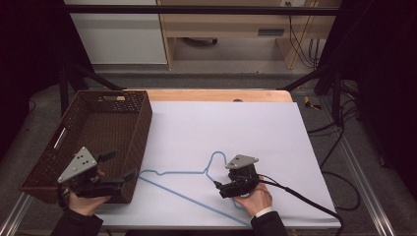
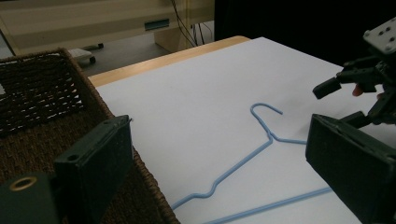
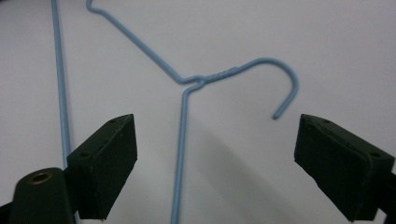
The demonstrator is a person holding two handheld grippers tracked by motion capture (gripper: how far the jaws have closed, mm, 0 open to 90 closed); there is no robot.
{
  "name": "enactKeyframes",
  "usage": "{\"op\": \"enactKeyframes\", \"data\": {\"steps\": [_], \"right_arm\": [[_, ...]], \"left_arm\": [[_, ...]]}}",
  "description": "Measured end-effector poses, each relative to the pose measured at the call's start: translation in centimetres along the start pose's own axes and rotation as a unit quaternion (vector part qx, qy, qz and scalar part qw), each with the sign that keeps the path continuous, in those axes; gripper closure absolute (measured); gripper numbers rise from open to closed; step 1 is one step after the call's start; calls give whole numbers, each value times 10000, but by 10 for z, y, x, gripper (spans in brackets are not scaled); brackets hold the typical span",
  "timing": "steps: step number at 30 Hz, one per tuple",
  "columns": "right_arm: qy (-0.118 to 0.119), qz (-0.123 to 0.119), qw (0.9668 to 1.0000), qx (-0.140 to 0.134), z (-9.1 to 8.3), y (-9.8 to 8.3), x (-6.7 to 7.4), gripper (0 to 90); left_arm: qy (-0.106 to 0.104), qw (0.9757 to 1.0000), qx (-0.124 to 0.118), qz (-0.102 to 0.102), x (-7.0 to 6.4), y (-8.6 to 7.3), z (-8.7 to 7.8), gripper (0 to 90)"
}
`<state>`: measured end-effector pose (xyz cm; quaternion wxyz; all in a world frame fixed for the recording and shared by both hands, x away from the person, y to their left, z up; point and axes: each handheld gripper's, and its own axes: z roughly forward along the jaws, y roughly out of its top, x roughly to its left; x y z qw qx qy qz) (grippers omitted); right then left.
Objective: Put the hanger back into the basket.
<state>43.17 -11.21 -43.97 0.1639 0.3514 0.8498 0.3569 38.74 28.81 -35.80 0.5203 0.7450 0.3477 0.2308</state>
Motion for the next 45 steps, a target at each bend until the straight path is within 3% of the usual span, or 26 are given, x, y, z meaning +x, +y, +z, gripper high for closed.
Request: {"op": "enactKeyframes", "data": {"steps": [4, 13, 16, 19, 22, 26, 36, 45], "right_arm": [[117, -111, 9996, 248, 14, -3, 6, 234], [286, -118, 9979, 561, 22, -6, 12, 443], [303, -371, 9962, 734, 29, -6, 16, 531], [269, -408, 9952, 849, 32, -6, 19, 571], [386, -243, 9951, 873, 32, -5, 19, 660], [342, -74, 9943, 1005, 31, -4, 17, 753], [275, 178, 9927, 1161, 30, -2, 16, 858], [290, 368, 9915, 1215, 30, -1, 14, 870]], "left_arm": [[-12, 10000, -1, 9, -1, 0, 0, 71], [-66, 9999, 72, 40, -4, -1, 4, 75], [-78, 9999, 95, 58, -5, -1, 5, 77], [-89, 9999, 104, 65, -6, -1, 6, 78], [-109, 9998, 127, 80, -7, -1, 7, 81], [-132, 9997, 164, 106, -8, -2, 8, 83], [-217, 9990, 336, 216, -16, -3, 17, 89], [-327, 9966, 606, 447, -30, -4, 32, 90]]}}
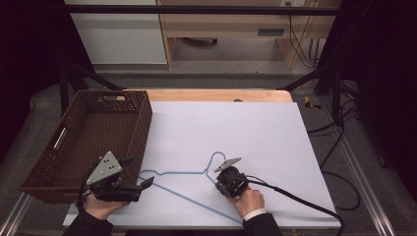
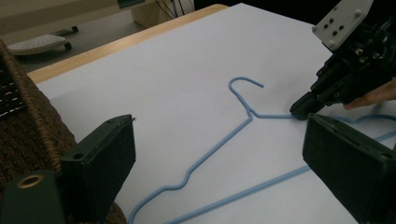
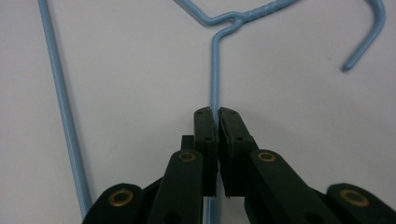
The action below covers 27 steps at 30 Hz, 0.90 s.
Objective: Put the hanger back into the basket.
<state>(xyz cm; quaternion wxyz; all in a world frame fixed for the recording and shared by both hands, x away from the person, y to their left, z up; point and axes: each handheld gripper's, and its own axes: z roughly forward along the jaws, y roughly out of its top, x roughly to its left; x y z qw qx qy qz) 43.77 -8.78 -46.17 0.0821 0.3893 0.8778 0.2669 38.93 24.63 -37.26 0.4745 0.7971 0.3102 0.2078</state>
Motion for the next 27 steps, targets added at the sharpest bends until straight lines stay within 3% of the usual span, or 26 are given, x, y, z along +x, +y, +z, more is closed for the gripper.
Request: {"op": "enactKeyframes", "data": {"steps": [6, 8, 10, 13, 20, 26, 27], "right_arm": [[-13, -133, 9999, -27, -2, 0, -1, 872], [-3, -167, 9998, -108, -6, 0, 0, 872], [-18, -245, 9995, -180, -8, 0, 0, 873], [-53, -300, 9992, -268, -12, 0, 0, 873], [-51, -370, 9986, -386, -18, 1, 0, 873], [-61, -341, 9986, -401, -19, 1, 0, 873], [-61, -341, 9986, -401, -19, 1, 0, 873]], "left_arm": [[-156, 9991, 316, 255, -13, 3, 21, 95], [-245, 9977, 502, 393, -20, 5, 35, 101], [-275, 9971, 565, 427, -21, 5, 39, 105], [-330, 9942, 813, 616, -27, 6, 54, 111], [-433, 9890, 1228, 701, -29, 8, 90, 148], [-453, 9803, 1679, 936, -29, 8, 120, 224], [-453, 9803, 1679, 936, -29, 8, 120, 241]]}}
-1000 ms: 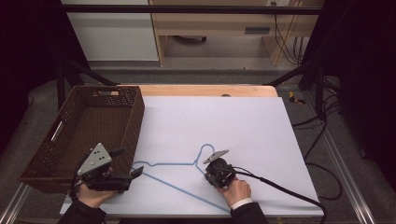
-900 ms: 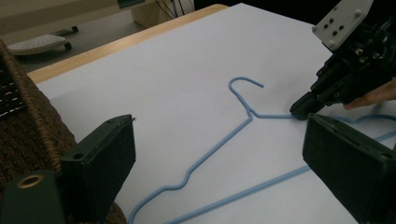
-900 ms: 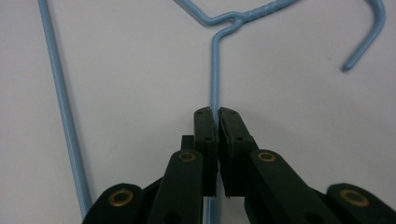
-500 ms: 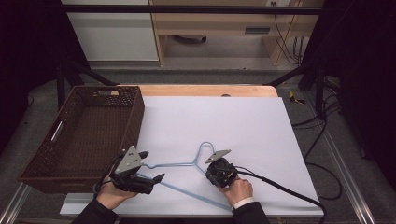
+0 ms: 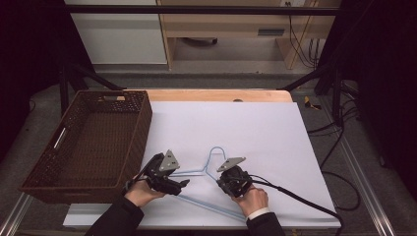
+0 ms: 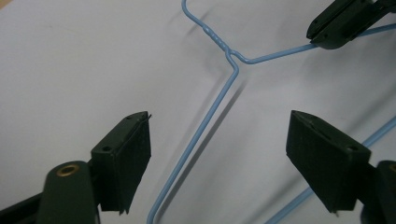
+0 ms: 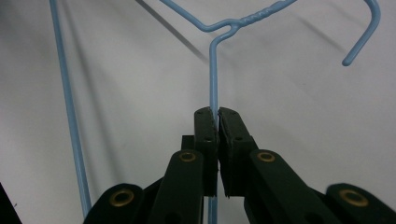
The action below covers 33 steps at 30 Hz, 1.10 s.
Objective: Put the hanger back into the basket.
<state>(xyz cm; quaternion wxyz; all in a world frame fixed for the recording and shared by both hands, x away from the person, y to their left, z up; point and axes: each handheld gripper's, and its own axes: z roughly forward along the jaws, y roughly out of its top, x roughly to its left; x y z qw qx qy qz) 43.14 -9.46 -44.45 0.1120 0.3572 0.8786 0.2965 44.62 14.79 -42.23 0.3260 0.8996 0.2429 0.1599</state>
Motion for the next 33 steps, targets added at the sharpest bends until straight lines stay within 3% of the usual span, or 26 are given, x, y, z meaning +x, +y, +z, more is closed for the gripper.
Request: {"op": "enactKeyframes", "data": {"steps": [3, 9, 17, 28, 33], "right_arm": [[11, -56, 10000, 12, -1, 0, -1, 874], [-2, -75, 10000, -25, -3, 0, -1, 873], [-38, -107, 9999, -74, -5, 1, -1, 873], [-22, -169, 9998, -131, -8, 1, -1, 873], [-26, -175, 9998, -123, -8, 1, -1, 873]], "left_arm": [[-72, 9999, 121, 83, 2, 4, 10, 296], [-112, 9978, 589, 281, 7, 11, 29, 358], [-295, 9949, 850, 449, 10, 13, 46, 455], [-363, 9935, 925, 548, 10, 14, 56, 657], [-253, 9928, 937, 699, 8, 17, 55, 754]]}}
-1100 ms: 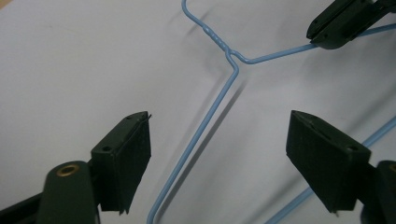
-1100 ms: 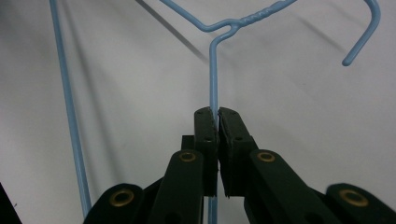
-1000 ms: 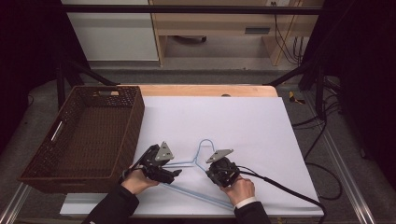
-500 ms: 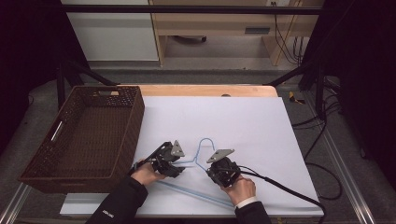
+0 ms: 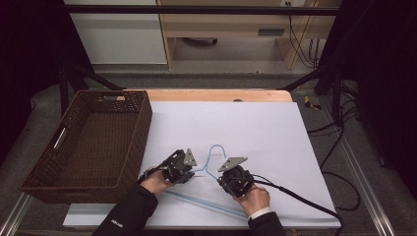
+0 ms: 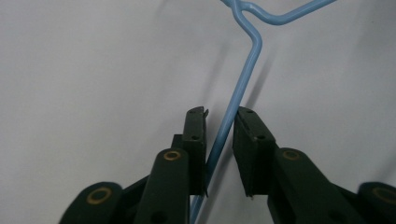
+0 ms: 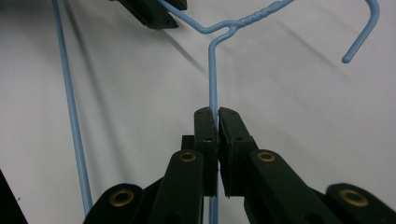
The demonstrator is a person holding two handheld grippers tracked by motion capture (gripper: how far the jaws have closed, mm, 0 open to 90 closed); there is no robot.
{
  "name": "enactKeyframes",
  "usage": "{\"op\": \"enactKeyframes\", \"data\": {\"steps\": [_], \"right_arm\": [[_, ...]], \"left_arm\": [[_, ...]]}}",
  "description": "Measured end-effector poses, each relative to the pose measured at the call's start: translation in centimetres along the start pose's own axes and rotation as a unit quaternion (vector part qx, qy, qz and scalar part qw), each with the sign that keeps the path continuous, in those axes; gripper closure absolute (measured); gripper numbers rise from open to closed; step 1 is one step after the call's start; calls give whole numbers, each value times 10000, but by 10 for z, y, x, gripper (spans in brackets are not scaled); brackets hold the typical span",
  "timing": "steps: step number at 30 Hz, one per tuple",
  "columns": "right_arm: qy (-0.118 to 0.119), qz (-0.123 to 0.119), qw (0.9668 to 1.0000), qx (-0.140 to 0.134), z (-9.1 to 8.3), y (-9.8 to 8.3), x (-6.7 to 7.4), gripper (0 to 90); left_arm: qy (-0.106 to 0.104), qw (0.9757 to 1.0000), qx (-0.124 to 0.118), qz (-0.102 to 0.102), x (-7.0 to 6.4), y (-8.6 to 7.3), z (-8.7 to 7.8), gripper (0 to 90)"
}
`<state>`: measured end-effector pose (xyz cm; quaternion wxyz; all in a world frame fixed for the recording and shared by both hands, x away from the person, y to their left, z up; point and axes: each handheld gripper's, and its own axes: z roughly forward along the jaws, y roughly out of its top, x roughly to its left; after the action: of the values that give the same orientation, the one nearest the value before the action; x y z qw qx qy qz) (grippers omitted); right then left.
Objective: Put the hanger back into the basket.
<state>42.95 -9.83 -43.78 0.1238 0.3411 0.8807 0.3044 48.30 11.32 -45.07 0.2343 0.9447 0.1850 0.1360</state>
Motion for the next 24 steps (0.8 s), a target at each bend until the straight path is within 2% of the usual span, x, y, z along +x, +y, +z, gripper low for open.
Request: {"op": "enactKeyframes", "data": {"steps": [1, 10, 13, 17, 24], "right_arm": [[6, 4, 10000, 1, 0, 0, 0, 873], [-57, -59, 10000, 28, -4, 0, -2, 870], [-79, -90, 9999, 35, -5, 0, -3, 868], [-141, -112, 9998, -18, -10, 0, -4, 864], [-109, -113, 9998, -132, -20, 1, -6, 852]], "left_arm": [[5, 10000, -17, 5, -1, 1, 0, 767], [239, 9986, 70, 472, -9, 9, -9, 806], [351, 9969, 134, 689, -13, 12, -14, 818], [508, 9934, 208, 1002, -21, 15, -19, 843], [517, 9918, 208, 1149, -29, 18, -31, 863]]}}
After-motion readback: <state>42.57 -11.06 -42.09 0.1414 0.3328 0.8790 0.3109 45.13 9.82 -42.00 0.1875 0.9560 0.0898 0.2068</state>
